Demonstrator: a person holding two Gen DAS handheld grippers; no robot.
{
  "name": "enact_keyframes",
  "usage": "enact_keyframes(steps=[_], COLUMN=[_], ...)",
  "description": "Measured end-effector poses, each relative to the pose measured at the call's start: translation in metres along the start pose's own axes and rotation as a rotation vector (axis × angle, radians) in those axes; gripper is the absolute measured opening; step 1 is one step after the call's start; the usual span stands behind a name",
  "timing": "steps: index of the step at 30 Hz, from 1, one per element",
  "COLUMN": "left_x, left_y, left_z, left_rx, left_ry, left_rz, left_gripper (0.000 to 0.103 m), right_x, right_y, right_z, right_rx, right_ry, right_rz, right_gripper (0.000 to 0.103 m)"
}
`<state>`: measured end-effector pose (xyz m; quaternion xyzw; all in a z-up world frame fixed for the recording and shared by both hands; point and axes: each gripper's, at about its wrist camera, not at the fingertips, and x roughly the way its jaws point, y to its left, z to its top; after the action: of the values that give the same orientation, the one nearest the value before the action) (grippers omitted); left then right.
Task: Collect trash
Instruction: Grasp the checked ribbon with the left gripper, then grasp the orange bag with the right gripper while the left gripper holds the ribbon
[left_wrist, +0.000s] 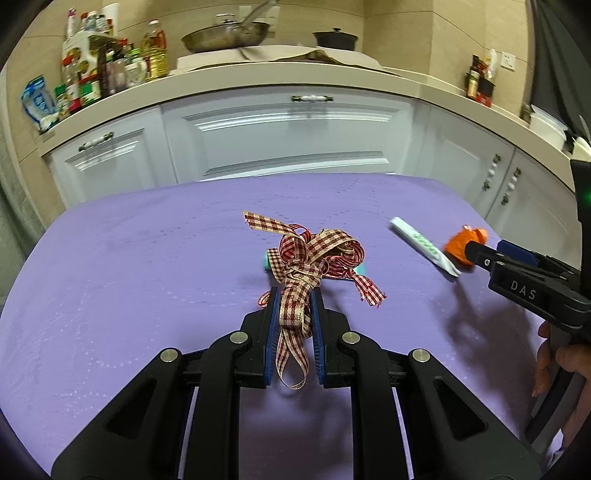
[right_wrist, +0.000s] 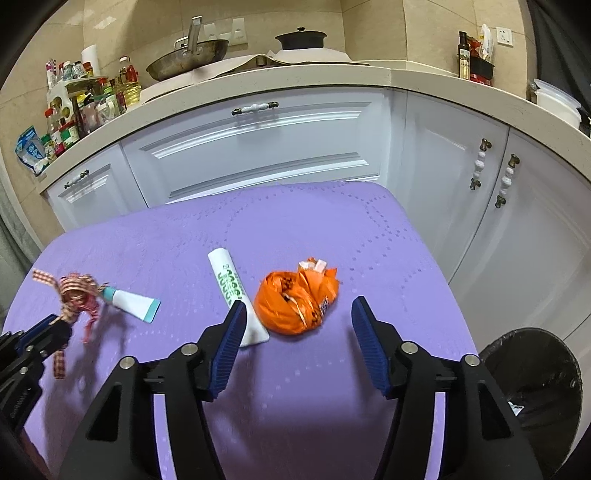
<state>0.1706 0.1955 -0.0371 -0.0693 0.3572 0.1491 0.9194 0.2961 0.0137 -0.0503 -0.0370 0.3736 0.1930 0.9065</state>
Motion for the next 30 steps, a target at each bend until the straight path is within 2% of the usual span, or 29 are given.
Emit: enact_keyframes(steps=[8, 10, 13, 30], left_x=[-0.001, 0.0, 0.002, -0.009], left_y=[0.014, 0.016, 0.018, 0.013], left_z=[-0.001, -0.001, -0.001, -0.007], left_rx=[-0.016, -0.018, -0.025, -0.02], left_ry=[-0.01, -0.009, -0.004, -0.009], left_rz=[0.013, 0.013, 0.013, 0.0], left_gripper=[0.016, 0.016, 0.016, 0.015], right_x=[0.019, 0.02, 0.019, -0.018], right_y=[0.002, 0.003, 0.002, -0.003], right_z=[0.004, 0.004, 0.003, -0.012], right_rx=[0.008, 0.014, 0.016, 0.029], right_ry=[0.043, 0.048, 0.048, 0.001], right_rz=[-0.006, 0.0, 0.002, -0.023], right_gripper=[0.062, 0.051, 0.047, 0.047])
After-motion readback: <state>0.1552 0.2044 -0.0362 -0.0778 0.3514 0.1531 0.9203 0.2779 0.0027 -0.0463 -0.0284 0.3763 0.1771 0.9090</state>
